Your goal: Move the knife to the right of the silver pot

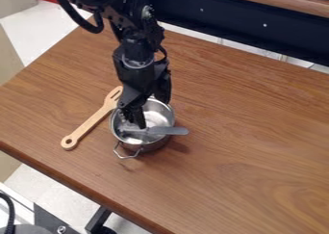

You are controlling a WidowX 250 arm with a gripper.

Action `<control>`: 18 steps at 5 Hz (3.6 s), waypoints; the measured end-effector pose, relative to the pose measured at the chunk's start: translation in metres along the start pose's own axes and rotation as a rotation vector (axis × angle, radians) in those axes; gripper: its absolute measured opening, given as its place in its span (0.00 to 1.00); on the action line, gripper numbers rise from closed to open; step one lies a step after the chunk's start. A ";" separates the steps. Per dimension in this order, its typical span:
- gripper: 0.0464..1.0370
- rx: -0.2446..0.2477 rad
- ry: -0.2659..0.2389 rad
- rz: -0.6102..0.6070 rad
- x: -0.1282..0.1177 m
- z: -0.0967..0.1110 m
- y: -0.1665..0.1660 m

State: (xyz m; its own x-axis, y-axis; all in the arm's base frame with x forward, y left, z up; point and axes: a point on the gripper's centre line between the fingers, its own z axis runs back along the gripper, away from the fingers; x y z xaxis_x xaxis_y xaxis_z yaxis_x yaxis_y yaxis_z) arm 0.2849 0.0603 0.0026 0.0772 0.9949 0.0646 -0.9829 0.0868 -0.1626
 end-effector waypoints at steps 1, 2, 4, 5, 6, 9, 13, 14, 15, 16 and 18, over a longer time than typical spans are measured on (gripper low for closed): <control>0.96 0.019 -0.007 0.009 -0.002 -0.010 0.005; 0.96 0.019 -0.026 -0.007 -0.003 -0.014 0.007; 0.96 0.063 -0.032 -0.009 -0.005 -0.034 0.007; 0.93 0.061 -0.031 -0.004 -0.005 -0.036 0.007; 0.67 0.057 -0.017 -0.006 -0.003 -0.035 0.006; 0.20 0.092 0.019 -0.005 -0.003 -0.034 0.011; 0.20 0.037 0.127 -0.149 -0.012 0.035 -0.017; 0.20 0.039 0.138 -0.379 -0.031 0.042 -0.033; 0.20 -0.027 0.128 -0.631 -0.048 0.032 -0.044; 0.20 -0.043 0.127 -0.889 -0.059 0.016 -0.050; 0.20 -0.099 0.157 -1.372 -0.081 -0.004 -0.047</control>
State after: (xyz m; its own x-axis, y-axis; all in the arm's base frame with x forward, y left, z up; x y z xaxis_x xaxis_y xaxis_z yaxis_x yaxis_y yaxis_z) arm 0.3257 -0.0245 0.0006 0.9873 0.1058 0.1184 -0.0904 0.9876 -0.1285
